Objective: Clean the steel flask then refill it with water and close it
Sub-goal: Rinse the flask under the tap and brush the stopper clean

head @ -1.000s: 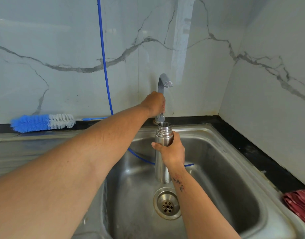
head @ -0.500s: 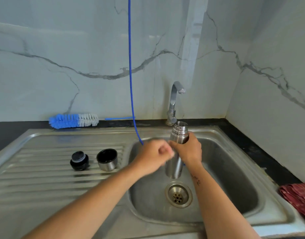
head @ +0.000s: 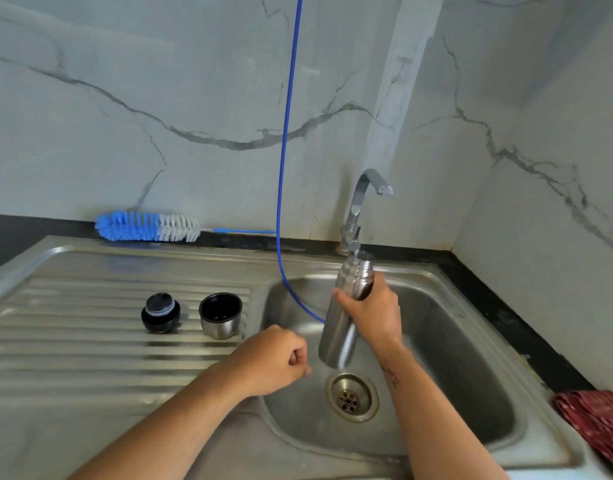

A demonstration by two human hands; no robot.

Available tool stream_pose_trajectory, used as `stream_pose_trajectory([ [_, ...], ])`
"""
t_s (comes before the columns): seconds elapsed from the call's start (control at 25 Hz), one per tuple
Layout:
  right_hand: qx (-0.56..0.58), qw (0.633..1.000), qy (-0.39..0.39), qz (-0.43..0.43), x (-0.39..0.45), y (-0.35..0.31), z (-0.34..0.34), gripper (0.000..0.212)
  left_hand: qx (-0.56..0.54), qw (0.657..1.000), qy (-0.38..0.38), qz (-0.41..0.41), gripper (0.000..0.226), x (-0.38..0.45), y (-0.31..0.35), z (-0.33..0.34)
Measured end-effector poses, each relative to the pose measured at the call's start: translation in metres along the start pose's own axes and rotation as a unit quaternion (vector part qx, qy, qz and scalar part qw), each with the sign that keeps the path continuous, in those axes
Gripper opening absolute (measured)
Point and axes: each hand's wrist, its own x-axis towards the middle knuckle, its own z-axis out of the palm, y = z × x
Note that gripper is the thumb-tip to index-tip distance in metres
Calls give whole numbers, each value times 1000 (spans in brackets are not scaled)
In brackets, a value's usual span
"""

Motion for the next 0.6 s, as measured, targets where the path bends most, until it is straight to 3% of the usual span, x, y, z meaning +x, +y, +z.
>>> stream_pose_trajectory([
  [0.2,6,1000,26,-16,1,3,1,55,48,987,-109,108,32,-16,-15,-8],
  [0.32,-44,999,1,-19,1,2,0,52,77,979,-125,144,40,-26,-17,-5],
  [0.6,-43,998,2,-40,-2,0,3,52,93,971,-140,169,68,-39,-10,-10],
])
